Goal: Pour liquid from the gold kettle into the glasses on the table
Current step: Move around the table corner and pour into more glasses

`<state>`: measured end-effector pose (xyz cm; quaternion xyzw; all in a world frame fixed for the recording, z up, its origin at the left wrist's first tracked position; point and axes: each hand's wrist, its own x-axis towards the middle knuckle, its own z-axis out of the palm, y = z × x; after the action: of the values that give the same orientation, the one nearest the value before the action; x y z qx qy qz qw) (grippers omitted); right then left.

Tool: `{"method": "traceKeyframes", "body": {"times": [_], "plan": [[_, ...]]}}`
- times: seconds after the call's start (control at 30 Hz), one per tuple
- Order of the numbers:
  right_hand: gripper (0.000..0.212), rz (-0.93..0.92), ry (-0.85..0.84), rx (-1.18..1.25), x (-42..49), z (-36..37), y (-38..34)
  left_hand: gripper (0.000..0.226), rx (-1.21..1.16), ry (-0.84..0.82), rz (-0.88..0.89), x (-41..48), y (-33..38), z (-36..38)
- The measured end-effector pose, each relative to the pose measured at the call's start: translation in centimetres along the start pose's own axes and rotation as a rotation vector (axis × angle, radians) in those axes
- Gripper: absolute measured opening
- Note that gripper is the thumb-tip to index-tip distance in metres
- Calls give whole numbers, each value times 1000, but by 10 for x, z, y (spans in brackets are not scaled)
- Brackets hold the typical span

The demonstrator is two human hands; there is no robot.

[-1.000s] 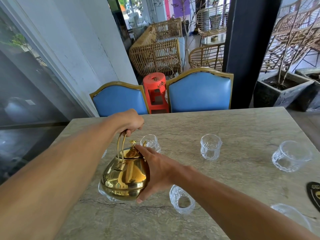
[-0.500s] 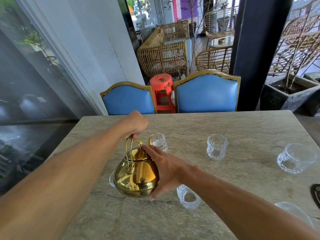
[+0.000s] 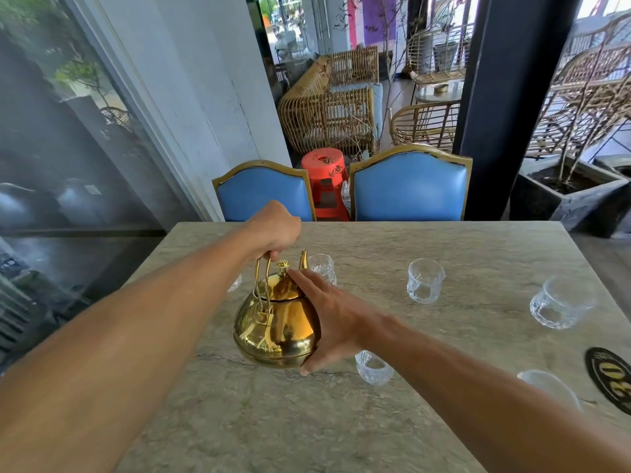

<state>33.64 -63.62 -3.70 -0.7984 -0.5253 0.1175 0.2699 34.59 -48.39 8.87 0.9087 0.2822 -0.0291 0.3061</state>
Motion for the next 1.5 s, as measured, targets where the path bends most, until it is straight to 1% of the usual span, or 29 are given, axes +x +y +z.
{"method": "traceKeyframes", "body": {"times": [0.1,0.17,0.43,0.57,0.7,0.73,0.87,1.0,1.07,1.17,1.23,1.5], "plan": [[154,17,21,-25,-12,-2,-17,34,-4,7,21,-19,1,-8],[154,32,30,-41,-20,-4,-31,32,-17,-13,36,-32,0,-14],[153,81,49,-113,-55,-2,-82,36,-11,-73,92,-82,-4,-28],[153,128,71,-89,-73,5,-99,33,27,-84,107,-103,-2,-25],[154,160,88,-62,-92,15,-107,40,31,-132,134,-116,-4,-14],[155,177,86,-43,-97,18,-109,37,35,-145,140,-119,-4,-11],[156,233,89,-21,-116,28,-114,14,62,-171,165,-127,-3,5],[155,259,94,-22,-130,35,-113,12,95,-207,196,-129,-3,22],[155,269,95,-9,-135,38,-111,14,104,-222,198,-129,-2,29],[156,290,101,16,-141,44,-107,30,122,-259,190,-128,0,41],[156,312,104,33,-146,49,-104,35,131,-285,179,-128,3,48],[156,355,102,109,-156,60,-92,34,168,-343,153,-121,7,76]]}}
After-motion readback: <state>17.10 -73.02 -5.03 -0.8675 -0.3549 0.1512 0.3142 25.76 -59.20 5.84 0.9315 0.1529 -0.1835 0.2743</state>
